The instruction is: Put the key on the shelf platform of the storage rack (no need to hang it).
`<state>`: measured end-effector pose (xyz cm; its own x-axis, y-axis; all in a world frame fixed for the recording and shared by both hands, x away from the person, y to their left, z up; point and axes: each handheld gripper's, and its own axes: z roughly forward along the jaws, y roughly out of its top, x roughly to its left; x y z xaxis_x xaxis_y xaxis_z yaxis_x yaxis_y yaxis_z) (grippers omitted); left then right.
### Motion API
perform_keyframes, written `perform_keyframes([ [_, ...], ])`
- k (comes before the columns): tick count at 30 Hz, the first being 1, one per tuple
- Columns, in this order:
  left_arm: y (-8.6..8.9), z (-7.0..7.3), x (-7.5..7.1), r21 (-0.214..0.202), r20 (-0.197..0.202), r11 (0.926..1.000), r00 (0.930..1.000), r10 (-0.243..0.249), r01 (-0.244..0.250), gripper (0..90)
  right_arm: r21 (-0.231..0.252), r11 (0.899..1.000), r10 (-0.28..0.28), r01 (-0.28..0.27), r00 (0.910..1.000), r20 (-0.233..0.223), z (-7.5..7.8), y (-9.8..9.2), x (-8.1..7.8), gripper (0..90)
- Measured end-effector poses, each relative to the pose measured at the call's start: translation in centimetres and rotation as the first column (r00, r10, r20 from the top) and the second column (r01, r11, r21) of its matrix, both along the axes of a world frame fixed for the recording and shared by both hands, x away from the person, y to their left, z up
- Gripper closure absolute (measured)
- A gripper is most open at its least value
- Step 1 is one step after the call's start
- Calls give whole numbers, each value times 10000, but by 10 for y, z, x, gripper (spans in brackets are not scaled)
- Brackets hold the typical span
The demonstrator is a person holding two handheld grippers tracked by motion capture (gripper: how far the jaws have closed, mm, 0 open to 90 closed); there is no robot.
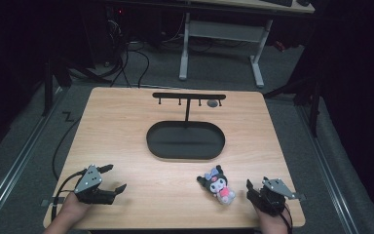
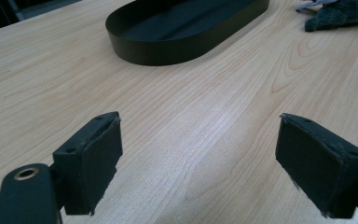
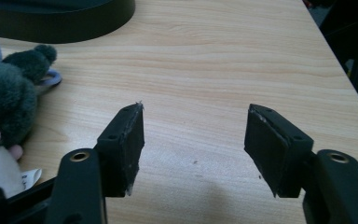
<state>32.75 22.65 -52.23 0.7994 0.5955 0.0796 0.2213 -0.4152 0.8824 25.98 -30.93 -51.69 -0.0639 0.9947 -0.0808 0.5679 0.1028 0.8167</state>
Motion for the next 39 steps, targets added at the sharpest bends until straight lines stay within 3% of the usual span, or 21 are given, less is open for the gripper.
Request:
perform_keyframes([
  [28,0,0,0,42,-3,10000,10000,-26,26,155,-219,9980,582,-587,9981,-200,-4,5,1,344],
  [35,0,0,0,33,-6,10000,10000,-31,31,155,-310,9970,714,-706,9972,236,-1,6,0,351],
  [39,0,0,0,36,-6,10000,10000,-31,32,155,-234,9973,703,-700,9974,130,1,7,0,356],
])
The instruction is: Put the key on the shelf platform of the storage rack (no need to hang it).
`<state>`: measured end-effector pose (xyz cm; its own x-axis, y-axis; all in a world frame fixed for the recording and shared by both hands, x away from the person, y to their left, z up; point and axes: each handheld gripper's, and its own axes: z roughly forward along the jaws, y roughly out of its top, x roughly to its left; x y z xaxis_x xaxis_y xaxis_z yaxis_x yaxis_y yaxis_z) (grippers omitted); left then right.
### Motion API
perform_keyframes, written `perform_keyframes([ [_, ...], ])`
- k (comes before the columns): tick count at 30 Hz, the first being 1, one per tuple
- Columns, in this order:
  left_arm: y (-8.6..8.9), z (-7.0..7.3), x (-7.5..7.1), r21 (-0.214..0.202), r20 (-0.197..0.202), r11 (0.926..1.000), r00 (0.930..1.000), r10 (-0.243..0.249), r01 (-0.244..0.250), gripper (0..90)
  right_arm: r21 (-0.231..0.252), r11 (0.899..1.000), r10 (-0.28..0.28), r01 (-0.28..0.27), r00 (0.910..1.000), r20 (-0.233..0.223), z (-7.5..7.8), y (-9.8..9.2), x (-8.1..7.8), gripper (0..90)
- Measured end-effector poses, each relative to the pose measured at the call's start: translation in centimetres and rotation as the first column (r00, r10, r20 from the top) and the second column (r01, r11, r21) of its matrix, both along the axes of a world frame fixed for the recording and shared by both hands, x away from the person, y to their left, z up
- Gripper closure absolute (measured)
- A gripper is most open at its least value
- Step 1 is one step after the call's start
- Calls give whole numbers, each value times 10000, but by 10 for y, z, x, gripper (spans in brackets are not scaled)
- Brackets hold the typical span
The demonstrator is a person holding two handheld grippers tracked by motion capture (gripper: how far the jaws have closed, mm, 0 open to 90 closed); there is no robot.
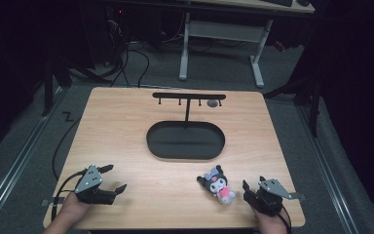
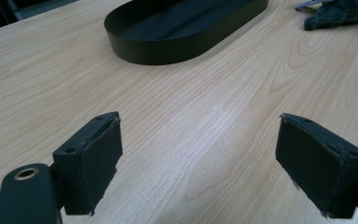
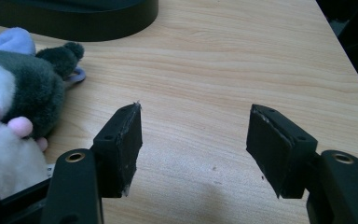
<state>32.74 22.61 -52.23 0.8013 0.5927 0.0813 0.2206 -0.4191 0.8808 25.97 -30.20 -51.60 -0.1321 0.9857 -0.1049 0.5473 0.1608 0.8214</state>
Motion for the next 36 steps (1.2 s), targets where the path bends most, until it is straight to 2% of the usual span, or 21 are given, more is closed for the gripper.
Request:
perform_keyframes([
  [7,0,0,0,-2,-3,10000,10000,1,-1,155,49,10000,54,-53,9999,-136,5,1,0,365],
  [12,0,0,0,-5,-2,10000,10000,-1,1,155,107,9999,61,-57,9990,-441,8,2,0,359],
  [13,0,0,0,5,2,10000,10000,-5,5,155,150,9999,65,-55,9980,-622,9,1,-1,360],
  [15,0,0,0,3,0,10000,10000,-6,6,155,172,9998,42,-30,9979,-650,10,1,-1,361],
  [19,0,0,0,-3,-6,10000,10000,-3,3,155,286,9995,138,-114,9963,-853,12,0,-1,316],
  [20,0,0,0,-5,-7,10000,10000,-8,8,155,482,9985,303,-259,9951,-938,14,0,0,290],
  [25,0,0,0,-2,-20,10000,10000,-27,27,155,653,9976,326,-237,9899,-1383,20,2,1,261],
  [36,-1,0,0,74,-6,10000,10000,-26,26,155,324,9991,341,-280,9777,-2071,27,5,2,254],
])
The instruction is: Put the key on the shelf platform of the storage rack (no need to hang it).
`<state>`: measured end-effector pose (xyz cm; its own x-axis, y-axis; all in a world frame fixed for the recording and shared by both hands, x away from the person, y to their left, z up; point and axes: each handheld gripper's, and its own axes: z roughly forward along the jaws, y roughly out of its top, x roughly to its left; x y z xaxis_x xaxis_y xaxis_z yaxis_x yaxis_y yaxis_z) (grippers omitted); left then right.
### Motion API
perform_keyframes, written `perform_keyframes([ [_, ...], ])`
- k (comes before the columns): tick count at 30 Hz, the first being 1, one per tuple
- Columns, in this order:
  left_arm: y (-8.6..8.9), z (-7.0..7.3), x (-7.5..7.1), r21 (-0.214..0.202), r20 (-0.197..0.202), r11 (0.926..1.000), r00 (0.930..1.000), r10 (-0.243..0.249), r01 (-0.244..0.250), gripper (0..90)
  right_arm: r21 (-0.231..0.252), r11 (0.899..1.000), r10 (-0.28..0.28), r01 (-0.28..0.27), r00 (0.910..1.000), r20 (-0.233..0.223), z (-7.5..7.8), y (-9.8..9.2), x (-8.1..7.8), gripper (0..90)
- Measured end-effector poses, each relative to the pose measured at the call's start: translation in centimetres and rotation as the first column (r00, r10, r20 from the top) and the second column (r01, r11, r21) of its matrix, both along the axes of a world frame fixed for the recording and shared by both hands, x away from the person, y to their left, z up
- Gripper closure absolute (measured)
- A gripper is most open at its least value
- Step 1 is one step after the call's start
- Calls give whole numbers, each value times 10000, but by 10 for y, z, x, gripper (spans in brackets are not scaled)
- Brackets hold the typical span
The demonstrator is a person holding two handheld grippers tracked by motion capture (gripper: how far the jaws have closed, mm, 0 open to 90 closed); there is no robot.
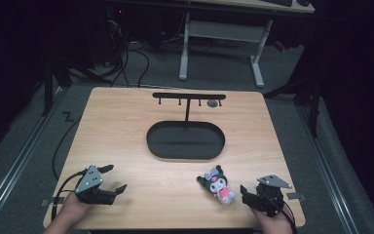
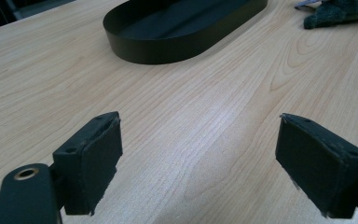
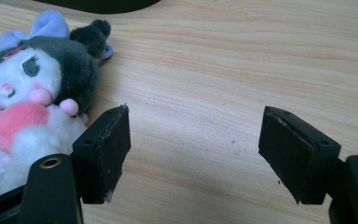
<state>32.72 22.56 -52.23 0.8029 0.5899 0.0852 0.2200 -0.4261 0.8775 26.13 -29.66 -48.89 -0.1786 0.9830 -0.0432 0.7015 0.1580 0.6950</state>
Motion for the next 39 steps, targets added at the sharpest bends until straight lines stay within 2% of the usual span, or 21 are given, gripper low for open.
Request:
perform_keyframes([
  [2,0,0,0,16,2,10000,10000,-5,5,155,-2,10000,15,-15,10000,-31,1,-1,0,260],
  [5,0,0,-1,31,30,10000,10000,35,-35,155,159,9995,276,-270,9988,-406,6,-5,-3,275],
  [10,0,0,-2,51,59,10000,10000,50,-50,155,434,9984,381,-357,9977,-560,10,-12,-4,290],
  [17,0,0,-1,18,48,10000,10000,62,-62,155,365,9989,327,-291,9942,-1020,2,-13,7,290],
  [19,0,0,-1,32,60,10000,10000,54,-55,155,254,9993,307,-280,9930,-1139,2,-13,9,290],
  [20,0,0,-1,33,64,10000,10000,57,-57,155,75,9997,258,-250,9898,-1404,3,-13,15,290],
  [22,0,0,-1,23,66,10000,10000,64,-64,155,42,9996,265,-261,9886,-1481,3,-13,16,290],
  [23,0,0,-1,9,36,10000,10000,66,-66,155,-151,9994,284,-315,9844,-1736,4,-13,21,291],
  [26,0,0,-1,4,28,10000,10000,69,-69,155,-433,9981,349,-442,9801,-1953,6,-10,25,291],
  [32,0,0,-1,13,32,10000,10000,49,-49,155,-692,9950,547,-716,9738,-2208,11,-3,30,291],
  [39,0,0,-1,6,27,10000,10000,46,-46,155,-1144,9876,725,-1073,9592,-2733,18,5,38,291],
])
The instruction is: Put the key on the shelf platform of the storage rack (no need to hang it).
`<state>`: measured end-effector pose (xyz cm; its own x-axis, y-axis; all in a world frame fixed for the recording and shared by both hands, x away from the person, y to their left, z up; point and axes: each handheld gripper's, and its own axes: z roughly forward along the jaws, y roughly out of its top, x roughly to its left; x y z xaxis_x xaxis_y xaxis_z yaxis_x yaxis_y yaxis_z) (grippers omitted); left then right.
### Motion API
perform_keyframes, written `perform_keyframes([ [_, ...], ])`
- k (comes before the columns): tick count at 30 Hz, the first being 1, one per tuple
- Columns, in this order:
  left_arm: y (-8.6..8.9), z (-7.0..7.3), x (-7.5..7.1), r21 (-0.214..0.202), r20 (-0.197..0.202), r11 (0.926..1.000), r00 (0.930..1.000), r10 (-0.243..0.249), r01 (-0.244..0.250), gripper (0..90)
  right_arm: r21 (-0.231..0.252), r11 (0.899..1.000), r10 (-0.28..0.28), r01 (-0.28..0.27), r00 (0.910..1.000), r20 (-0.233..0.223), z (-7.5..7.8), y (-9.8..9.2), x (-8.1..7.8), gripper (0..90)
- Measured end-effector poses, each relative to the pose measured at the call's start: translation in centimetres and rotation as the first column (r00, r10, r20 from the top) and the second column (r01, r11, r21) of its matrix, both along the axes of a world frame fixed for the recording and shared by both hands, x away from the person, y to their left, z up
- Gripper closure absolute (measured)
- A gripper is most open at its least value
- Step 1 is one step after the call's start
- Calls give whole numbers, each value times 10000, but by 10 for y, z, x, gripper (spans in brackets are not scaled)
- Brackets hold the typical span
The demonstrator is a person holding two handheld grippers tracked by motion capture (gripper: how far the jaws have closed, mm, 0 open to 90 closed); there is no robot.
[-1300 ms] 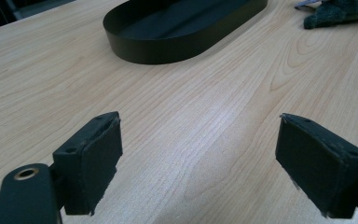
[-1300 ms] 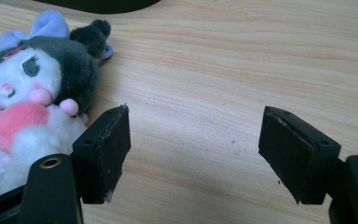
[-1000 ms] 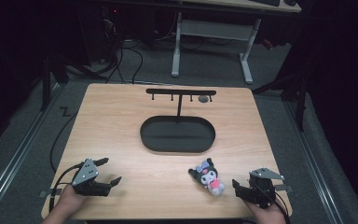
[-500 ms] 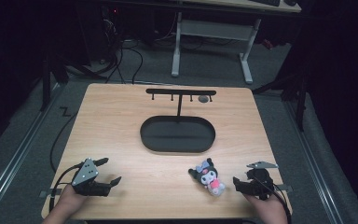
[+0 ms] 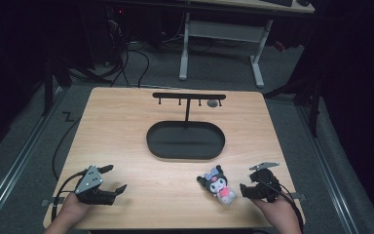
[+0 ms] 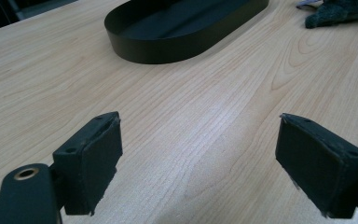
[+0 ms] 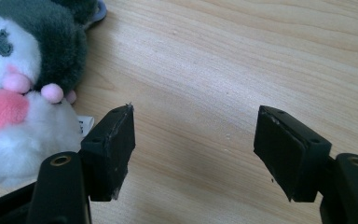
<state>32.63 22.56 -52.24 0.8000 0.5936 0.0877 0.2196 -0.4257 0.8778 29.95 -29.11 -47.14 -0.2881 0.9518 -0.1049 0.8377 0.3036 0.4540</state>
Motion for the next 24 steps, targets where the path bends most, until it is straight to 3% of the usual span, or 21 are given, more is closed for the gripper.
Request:
perform_keyframes([
  [12,0,0,0,4,-10,10000,10000,-8,8,155,-814,9945,598,-659,9953,-756,9,6,7,298],
  [24,0,0,0,24,-15,10000,10000,-23,23,155,-950,9910,803,-942,9868,-1404,16,13,12,301],
])
